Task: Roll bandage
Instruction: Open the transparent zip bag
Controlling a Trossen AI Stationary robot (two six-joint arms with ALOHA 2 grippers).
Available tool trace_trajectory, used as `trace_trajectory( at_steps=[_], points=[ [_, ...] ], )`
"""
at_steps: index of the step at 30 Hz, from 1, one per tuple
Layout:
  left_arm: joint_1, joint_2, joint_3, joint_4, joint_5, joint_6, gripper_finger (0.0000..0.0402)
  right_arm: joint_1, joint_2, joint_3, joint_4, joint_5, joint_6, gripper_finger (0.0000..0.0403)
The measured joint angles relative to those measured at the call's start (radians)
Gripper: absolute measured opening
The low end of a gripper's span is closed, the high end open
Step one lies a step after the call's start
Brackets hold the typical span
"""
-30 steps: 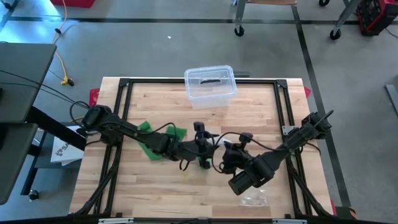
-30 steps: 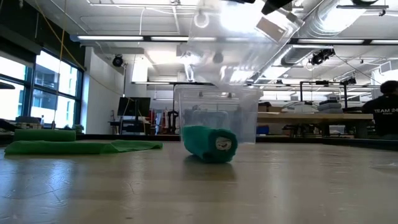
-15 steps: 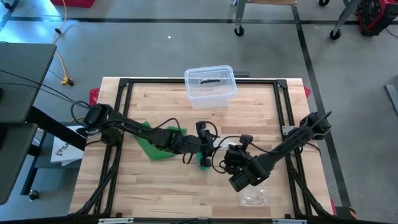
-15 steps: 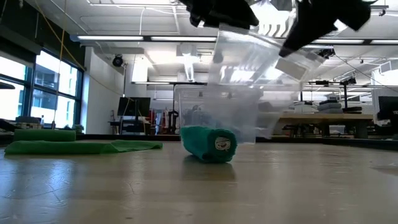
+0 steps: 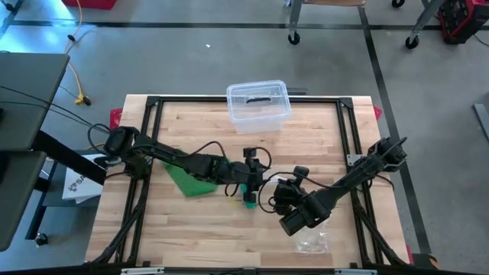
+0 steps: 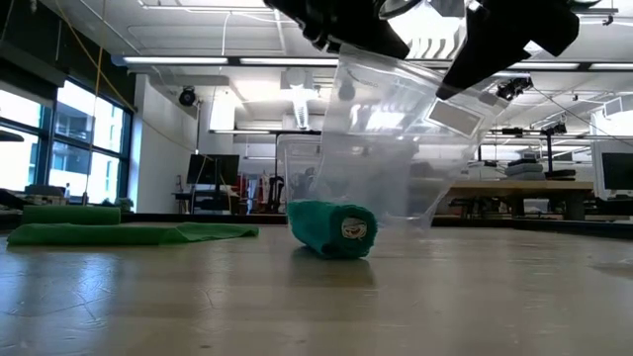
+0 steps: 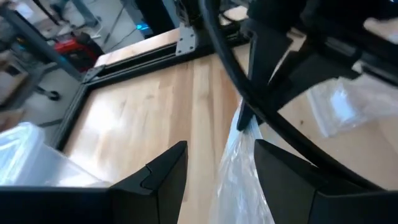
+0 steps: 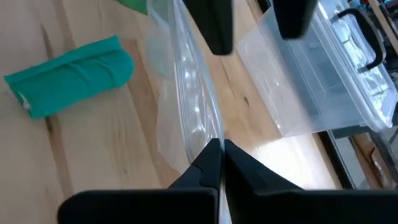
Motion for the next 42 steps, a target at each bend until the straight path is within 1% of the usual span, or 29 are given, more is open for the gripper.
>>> trace_trajectory(
  at_steps=[4,5,7,10,15,17,24,26,28,31,32,33,37,39,42],
  points=[
    [-0.047,-0.045,-0.001,-0.028,-0.168,0.079,0.0179,0.000,-0.004,0.000,-0.036,-0.005,0.040,0.0000],
    [-0.056,-0.064,0.000,-0.035,-0.191,0.093,0.0179,0.000,-0.008,0.000,-0.038,-0.005,0.042,0.0000],
    [-0.056,-0.088,0.001,-0.052,-0.168,0.083,0.0179,0.000,-0.020,0.000,-0.031,-0.005,0.039,0.0000],
    [-0.024,-0.082,0.000,-0.068,-0.085,0.037,0.0179,0.000,-0.033,0.000,0.001,-0.005,0.017,0.0000],
    [0.031,-0.030,0.001,-0.003,0.050,-0.035,0.0179,-0.006,-0.048,0.001,0.042,-0.005,-0.018,0.0000],
    [0.041,0.001,0.000,0.017,0.073,-0.044,0.0179,-0.013,-0.047,0.001,0.039,-0.007,-0.018,0.0000],
    [0.045,0.051,-0.001,0.038,0.069,-0.044,0.0179,-0.043,-0.047,0.001,0.042,-0.022,-0.037,0.0000],
    [0.045,0.054,-0.001,0.030,0.065,-0.044,0.0179,-0.051,-0.047,0.001,0.042,-0.044,-0.038,0.0000],
    [0.040,0.046,-0.001,0.027,0.023,-0.036,0.0179,-0.060,-0.047,0.001,0.038,-0.070,-0.038,0.0000],
    [0.029,0.018,-0.001,0.029,-0.075,-0.003,0.0179,-0.078,-0.047,0.001,0.026,-0.118,-0.038,0.0000],
    [0.028,0.007,-0.001,0.031,-0.087,0.012,0.0179,-0.086,-0.047,0.001,0.024,-0.130,-0.038,0.0000],
    [0.028,-0.001,-0.001,0.033,-0.085,0.022,0.0179,-0.092,-0.047,0.001,0.023,-0.135,-0.038,0.0000],
    [0.030,-0.003,-0.001,0.037,-0.014,0.046,0.0179,-0.114,-0.047,0.001,0.026,-0.141,-0.031,0.0000],
    [0.029,0.004,-0.001,0.034,-0.018,0.032,0.0179,-0.121,-0.047,0.001,0.037,-0.140,-0.031,0.0000],
    [0.031,0.022,-0.001,0.025,-0.056,0.018,0.0179,-0.123,-0.047,0.011,0.040,-0.140,-0.037,0.0000]
  ],
)
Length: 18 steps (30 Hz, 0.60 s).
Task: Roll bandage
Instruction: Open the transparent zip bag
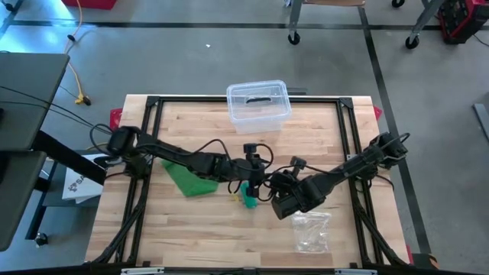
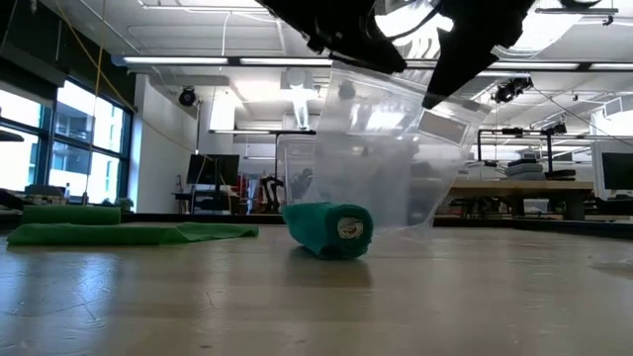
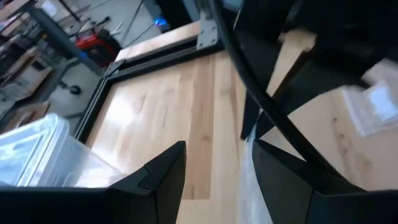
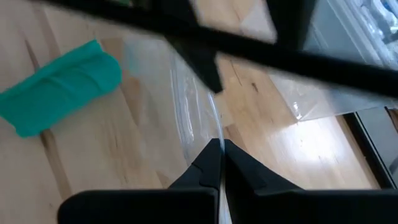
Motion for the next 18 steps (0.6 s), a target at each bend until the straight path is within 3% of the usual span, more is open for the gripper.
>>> trace_trajectory(
  at_steps=[18],
  points=[
    [0.005,0.011,0.002,-0.022,-0.091,-0.002,0.0179,0.020,0.000,0.126,-0.104,0.066,-0.021,0.0000]
  ],
)
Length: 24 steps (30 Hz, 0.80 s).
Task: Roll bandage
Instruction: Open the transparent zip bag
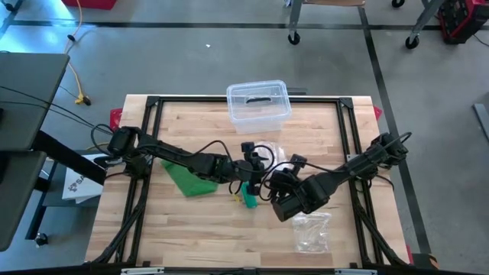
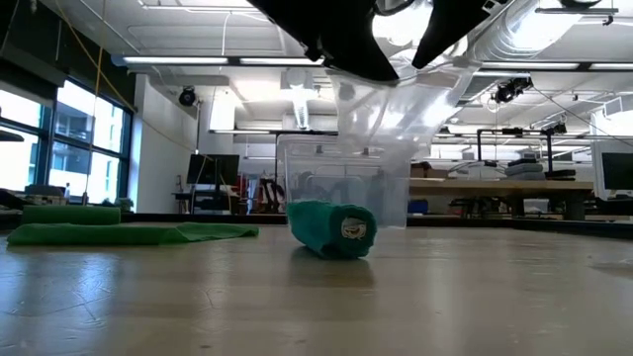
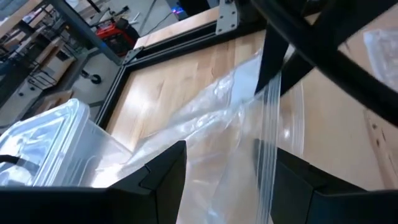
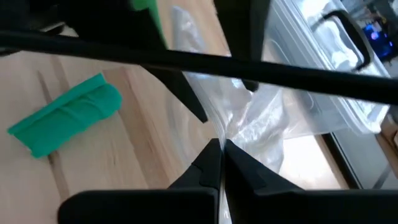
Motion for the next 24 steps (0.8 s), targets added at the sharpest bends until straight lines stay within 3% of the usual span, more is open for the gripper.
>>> trace_trajectory(
  at_steps=[7,12,18,24],
  points=[
    [-0.021,0.000,0.000,-0.007,-0.081,0.007,0.0179,0.002,0.000,0.000,-0.029,0.002,0.021,0.0000],
    [-0.018,0.000,0.000,-0.022,-0.081,0.001,0.0166,0.018,0.000,-0.002,-0.023,-0.017,-0.014,0.0000],
    [-0.019,0.000,0.000,-0.144,0.008,-0.058,0.0098,0.021,0.000,-0.003,0.011,-0.033,-0.020,0.0000],
    [-0.019,0.006,-0.001,-0.243,0.013,-0.109,0.0015,0.012,0.042,-0.004,0.082,-0.050,-0.112,0.0000]
  ],
)
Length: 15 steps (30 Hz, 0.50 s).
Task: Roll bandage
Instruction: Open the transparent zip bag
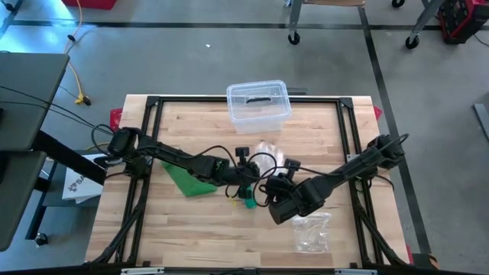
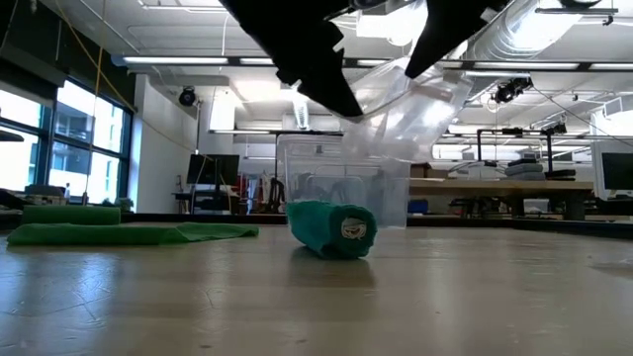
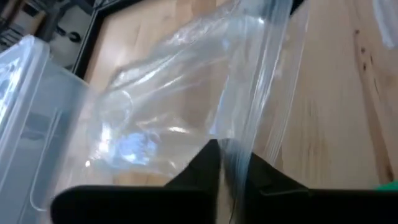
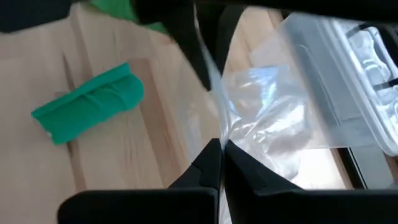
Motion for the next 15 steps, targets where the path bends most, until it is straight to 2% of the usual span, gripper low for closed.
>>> trace_trajectory(
  at_steps=[7,11,15],
  points=[
    [-0.001,0.000,0.000,-0.068,-0.012,-0.120,0.0002,0.000,0.035,-0.001,-0.012,0.013,0.029,0.0014],
    [0.000,0.000,-0.046,-0.107,-0.069,-0.225,0.0001,0.017,0.020,-0.001,-0.062,0.012,0.115,0.0065],
    [0.008,0.002,-0.124,-0.101,-0.066,-0.340,0.0001,0.070,-0.005,-0.001,-0.122,0.002,0.188,0.0122]
  ],
)
